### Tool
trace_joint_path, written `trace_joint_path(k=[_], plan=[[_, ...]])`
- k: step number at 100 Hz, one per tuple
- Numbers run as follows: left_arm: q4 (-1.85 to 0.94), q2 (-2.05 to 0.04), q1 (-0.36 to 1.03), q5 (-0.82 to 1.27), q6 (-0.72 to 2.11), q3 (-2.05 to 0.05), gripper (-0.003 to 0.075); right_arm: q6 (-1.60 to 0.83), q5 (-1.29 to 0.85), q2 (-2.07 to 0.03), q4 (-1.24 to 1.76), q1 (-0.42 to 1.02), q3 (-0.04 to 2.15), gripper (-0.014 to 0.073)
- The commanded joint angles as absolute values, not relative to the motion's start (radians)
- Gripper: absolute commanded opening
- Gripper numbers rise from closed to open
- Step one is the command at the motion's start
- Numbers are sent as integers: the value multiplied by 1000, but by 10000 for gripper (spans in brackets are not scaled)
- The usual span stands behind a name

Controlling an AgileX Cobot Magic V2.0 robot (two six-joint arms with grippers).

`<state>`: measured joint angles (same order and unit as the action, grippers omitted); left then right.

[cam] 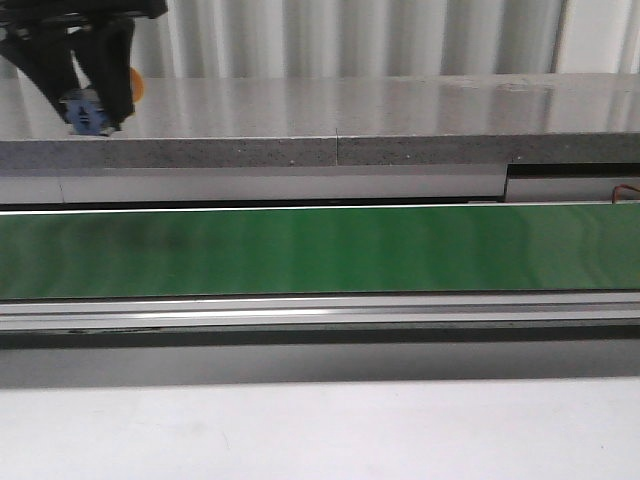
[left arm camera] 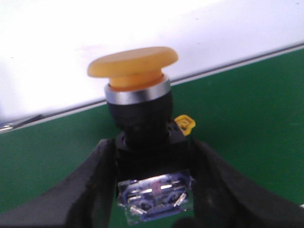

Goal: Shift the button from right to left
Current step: 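Carry the held button with the left gripper over the blue tray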

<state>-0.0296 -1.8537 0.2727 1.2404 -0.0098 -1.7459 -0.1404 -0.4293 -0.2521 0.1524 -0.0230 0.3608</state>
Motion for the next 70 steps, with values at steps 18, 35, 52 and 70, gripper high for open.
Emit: trace_joint_path(k=[18,35,52,70], plan=[[10,-1792,99,1252,49,-1727,-20,-150,-350,-260,159,-21,385,-67],[40,-1792,1,1252,49,-1677,-20,-150,-350,-260,159,-21,385,-67],[40,-1792,-90,1250,59,-1633,-20,-150,-350,-260,159,-21,385,-67],[76,-1792,-154,1241,124,-1576,-20,-150,-350,-260,159,-21,385,-67]])
